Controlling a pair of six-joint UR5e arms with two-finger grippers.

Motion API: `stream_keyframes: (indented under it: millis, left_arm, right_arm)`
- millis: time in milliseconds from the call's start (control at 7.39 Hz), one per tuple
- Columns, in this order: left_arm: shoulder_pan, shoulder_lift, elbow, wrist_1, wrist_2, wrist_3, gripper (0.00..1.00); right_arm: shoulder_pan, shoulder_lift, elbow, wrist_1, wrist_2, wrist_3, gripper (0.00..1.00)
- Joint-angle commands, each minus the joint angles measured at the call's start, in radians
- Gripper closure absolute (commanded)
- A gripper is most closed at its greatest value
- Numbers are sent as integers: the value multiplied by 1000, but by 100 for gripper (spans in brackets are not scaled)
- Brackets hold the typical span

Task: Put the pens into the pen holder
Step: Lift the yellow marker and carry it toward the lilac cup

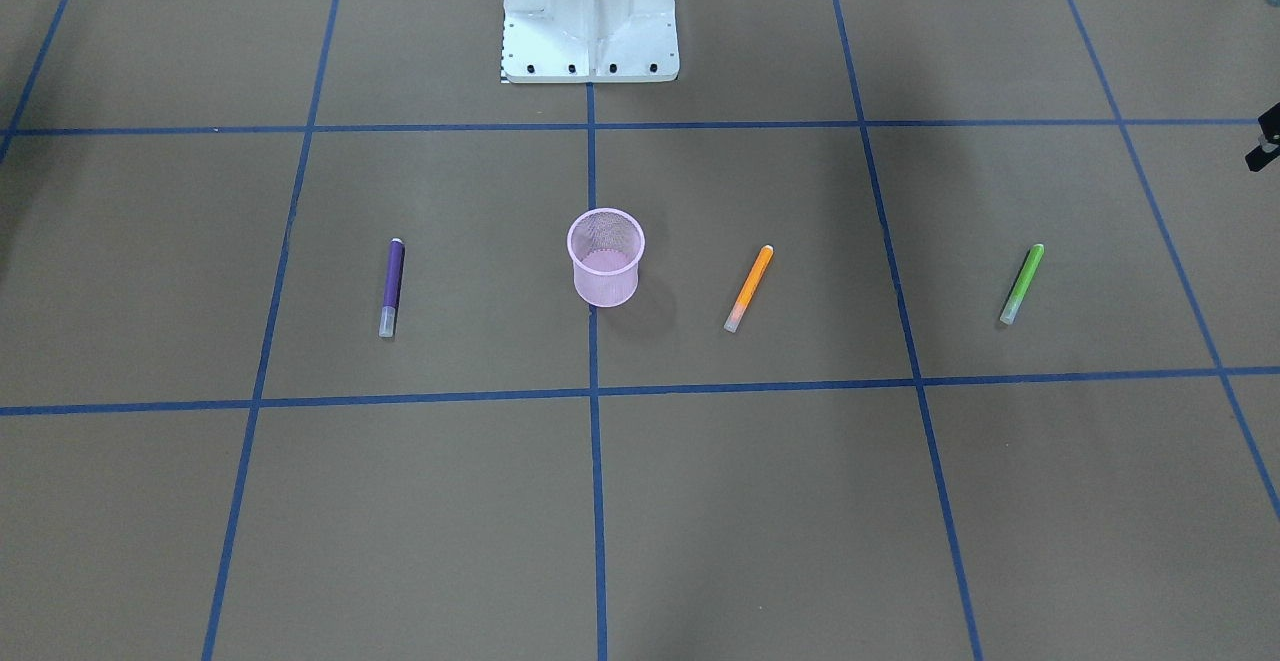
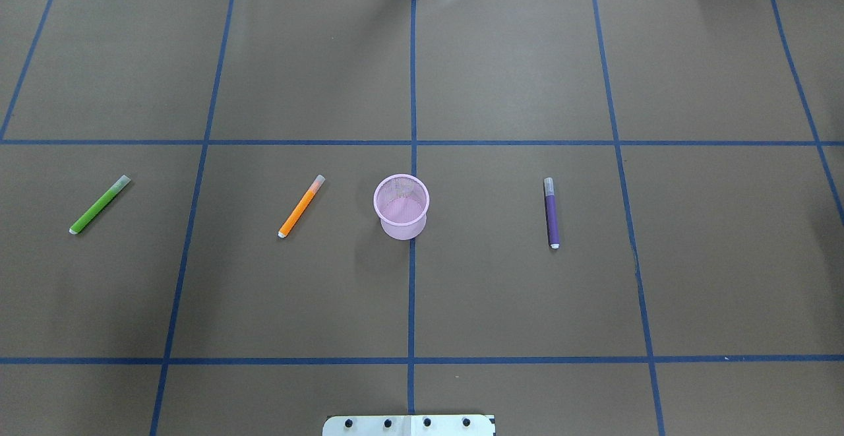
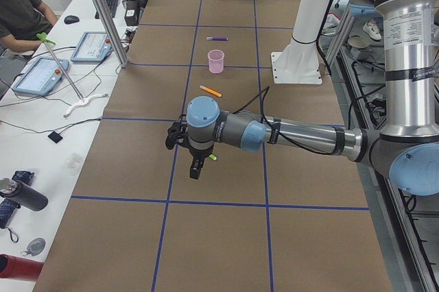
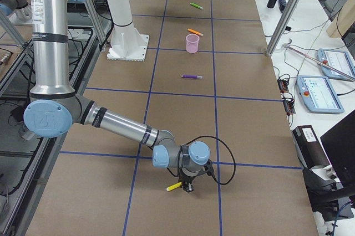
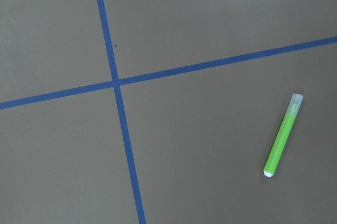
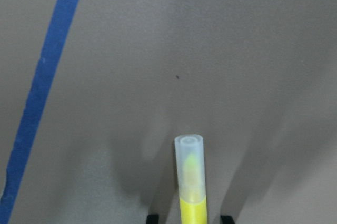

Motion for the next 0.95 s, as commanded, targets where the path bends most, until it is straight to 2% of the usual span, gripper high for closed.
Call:
stream_keyframes:
  millis: [0, 270, 406, 676, 811]
  left_arm:
    - [0, -1, -1, 0, 0, -2, 0]
    - [0, -3, -5, 0, 0, -2, 0]
    - [0, -3, -12, 0, 0, -2, 0]
    - [0, -4, -19, -3, -2, 1, 0]
    - [0, -1, -19, -32, -2, 2, 0]
  right_arm:
    - [0, 0, -1, -2, 2, -13, 100]
    - [0, 1, 78, -8, 19, 11, 100]
    - [1, 1, 118, 1, 40, 86, 100]
    - [0, 3, 254, 6, 46, 334, 100]
    - [-2, 2, 314, 55, 63, 437, 100]
